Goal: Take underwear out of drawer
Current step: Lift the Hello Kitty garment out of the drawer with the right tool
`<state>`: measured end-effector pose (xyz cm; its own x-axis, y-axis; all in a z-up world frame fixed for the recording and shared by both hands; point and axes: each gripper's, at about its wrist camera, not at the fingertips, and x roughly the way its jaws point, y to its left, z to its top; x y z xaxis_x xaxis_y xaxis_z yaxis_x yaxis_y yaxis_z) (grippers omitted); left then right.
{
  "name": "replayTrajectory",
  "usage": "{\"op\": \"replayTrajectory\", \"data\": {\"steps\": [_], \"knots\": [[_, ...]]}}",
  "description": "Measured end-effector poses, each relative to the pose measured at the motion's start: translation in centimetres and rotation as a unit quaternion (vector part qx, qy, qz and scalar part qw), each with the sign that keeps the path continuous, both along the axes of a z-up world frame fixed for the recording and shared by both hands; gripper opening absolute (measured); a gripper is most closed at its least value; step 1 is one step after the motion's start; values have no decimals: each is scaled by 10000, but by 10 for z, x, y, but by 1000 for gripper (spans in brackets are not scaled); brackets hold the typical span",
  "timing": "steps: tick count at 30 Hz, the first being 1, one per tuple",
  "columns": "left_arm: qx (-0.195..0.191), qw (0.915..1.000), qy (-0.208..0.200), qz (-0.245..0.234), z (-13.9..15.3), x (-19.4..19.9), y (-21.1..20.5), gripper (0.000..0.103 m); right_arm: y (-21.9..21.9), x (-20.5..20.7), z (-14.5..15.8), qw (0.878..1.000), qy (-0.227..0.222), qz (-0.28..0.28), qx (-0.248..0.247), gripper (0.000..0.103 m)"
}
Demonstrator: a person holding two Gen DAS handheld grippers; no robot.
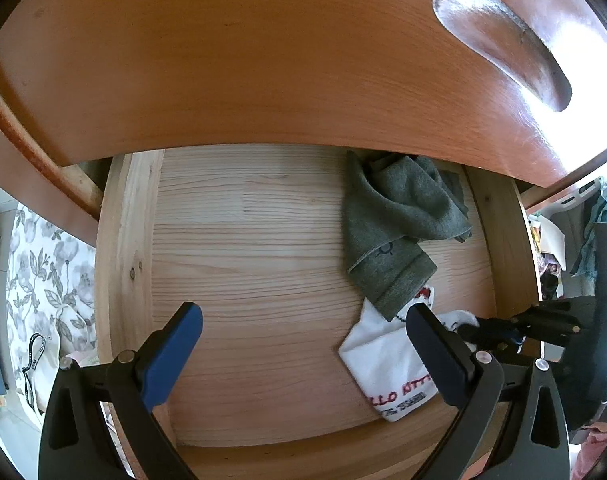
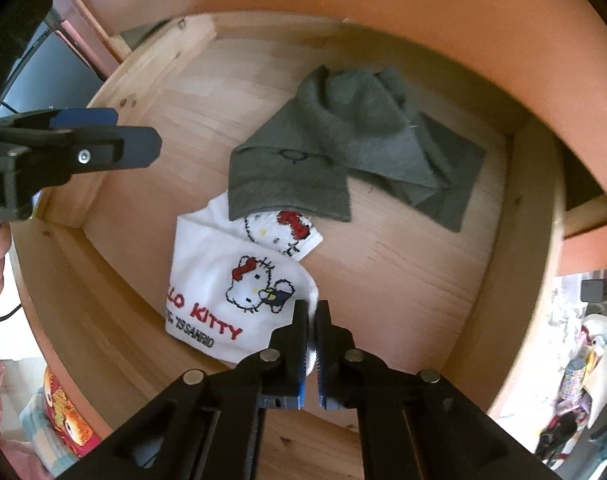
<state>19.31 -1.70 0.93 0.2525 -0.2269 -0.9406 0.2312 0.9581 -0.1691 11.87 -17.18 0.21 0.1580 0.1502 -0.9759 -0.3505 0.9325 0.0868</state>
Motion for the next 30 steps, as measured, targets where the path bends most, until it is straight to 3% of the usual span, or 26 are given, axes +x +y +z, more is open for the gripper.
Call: {"op": "replayTrajectory", "data": {"steps": [9,19,30], "knots": [[44,10000,-12,-81,-1,-3,-12,102,-28,-24,25,9976,-604,-321,110,4],[157,9998,-9,-131,-7,-6,-26,102,-72,-54,68,9853,-1463,-846,255,4],[376,9990,157,-168,-24,9,-63,102,-90,-55,75,9778,-1719,-1135,375,4]]}}
